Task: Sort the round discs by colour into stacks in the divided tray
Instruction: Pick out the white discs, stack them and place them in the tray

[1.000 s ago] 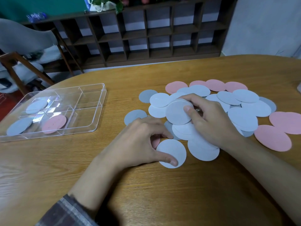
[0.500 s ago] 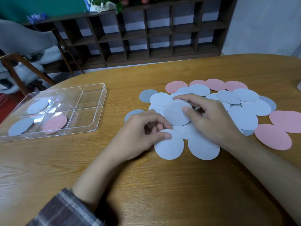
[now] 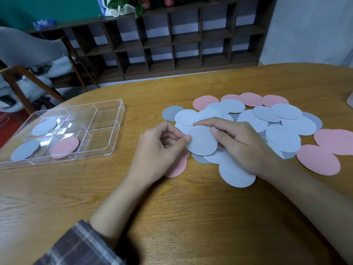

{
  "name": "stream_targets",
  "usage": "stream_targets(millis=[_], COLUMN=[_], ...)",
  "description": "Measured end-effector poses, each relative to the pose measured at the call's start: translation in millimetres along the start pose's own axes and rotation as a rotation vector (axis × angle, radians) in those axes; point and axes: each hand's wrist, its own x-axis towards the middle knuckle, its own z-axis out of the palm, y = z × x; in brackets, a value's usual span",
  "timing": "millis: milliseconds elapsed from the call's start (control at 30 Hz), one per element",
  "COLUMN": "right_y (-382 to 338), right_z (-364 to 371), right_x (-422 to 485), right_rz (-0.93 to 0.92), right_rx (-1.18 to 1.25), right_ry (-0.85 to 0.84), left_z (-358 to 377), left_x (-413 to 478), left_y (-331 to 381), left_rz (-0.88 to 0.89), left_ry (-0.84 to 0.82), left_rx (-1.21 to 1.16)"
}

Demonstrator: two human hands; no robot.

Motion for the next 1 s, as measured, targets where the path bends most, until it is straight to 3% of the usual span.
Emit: stream_targets(millis=[167,300,633,1000], right_y=[-5.2,-2.0,23.2,27.0], right_z=[-2.0,-7.9,-48.9,-62.7], right_x=[-1.0,-1.7,-11.7,-24.2], right_rz=[-0.001,-0.007,0.081,0.143], right_rx=[-0.071,-0.178,-0.196,-0.154], right_ry=[-0.001,0.013,0.259,0.31], left_z=[5.7,16.5,41.5,58.9], left_x=[0.5,4.8,8.9,11.9], left_y=[1.1,3.5,5.8,15.3], left_rz=[0.034,0.09,0.271,0.324], left_ry=[0.053,0.095,-0.257,-0.328], left_rx=[-0.067,0.051,0.516,0.64])
